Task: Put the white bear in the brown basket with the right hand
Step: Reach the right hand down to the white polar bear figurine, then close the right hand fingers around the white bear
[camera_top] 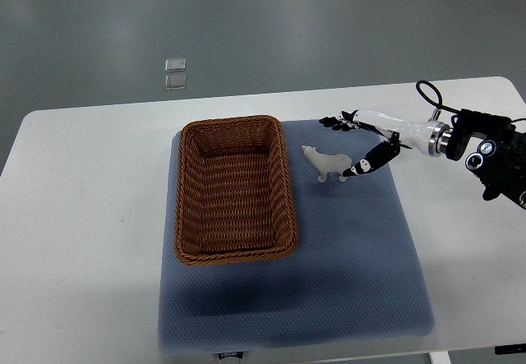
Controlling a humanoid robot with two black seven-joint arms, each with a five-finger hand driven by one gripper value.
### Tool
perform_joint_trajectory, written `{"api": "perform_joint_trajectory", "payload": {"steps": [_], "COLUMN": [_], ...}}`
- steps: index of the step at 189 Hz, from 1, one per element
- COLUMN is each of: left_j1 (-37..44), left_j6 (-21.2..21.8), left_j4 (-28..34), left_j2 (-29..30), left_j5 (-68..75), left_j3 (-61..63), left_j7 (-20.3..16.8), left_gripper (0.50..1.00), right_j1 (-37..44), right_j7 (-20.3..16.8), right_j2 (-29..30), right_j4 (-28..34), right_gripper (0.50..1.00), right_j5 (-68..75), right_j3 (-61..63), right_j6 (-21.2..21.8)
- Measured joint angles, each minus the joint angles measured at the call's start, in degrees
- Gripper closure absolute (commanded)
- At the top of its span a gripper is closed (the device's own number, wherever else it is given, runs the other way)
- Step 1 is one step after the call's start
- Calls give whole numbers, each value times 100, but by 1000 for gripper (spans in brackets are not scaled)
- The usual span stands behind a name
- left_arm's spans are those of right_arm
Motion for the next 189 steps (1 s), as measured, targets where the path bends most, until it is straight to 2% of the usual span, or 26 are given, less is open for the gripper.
{"api": "perform_joint_trajectory", "payload": {"steps": [56,104,137,175,189], "left_j1": [-3,-2,-2,-1,-1], "left_j6": [0,0,0,0,0], "left_j4": [0,0,0,0,0], "left_j2": [0,0,0,0,0], "left_j5": [0,0,0,0,0], "left_j3": [-1,-1,-1,-1,-1], "left_j7": [0,0,0,1,1], "left_gripper": [500,500,500,500,500], "right_j1": [121,186,192,193,193], "right_j7": [-357,-459,-786,-1028,-1125], "right_j2": [12,29,44,64,88], "right_j4": [16,154,312,339,344], "right_gripper": [630,664,695,705,740], "right_j5": [-338,-484,-506,-614,-671], "right_j3": [-509,-769,-790,-830,-852], "right_j6": [-452,-515,-547,-641,-722]}}
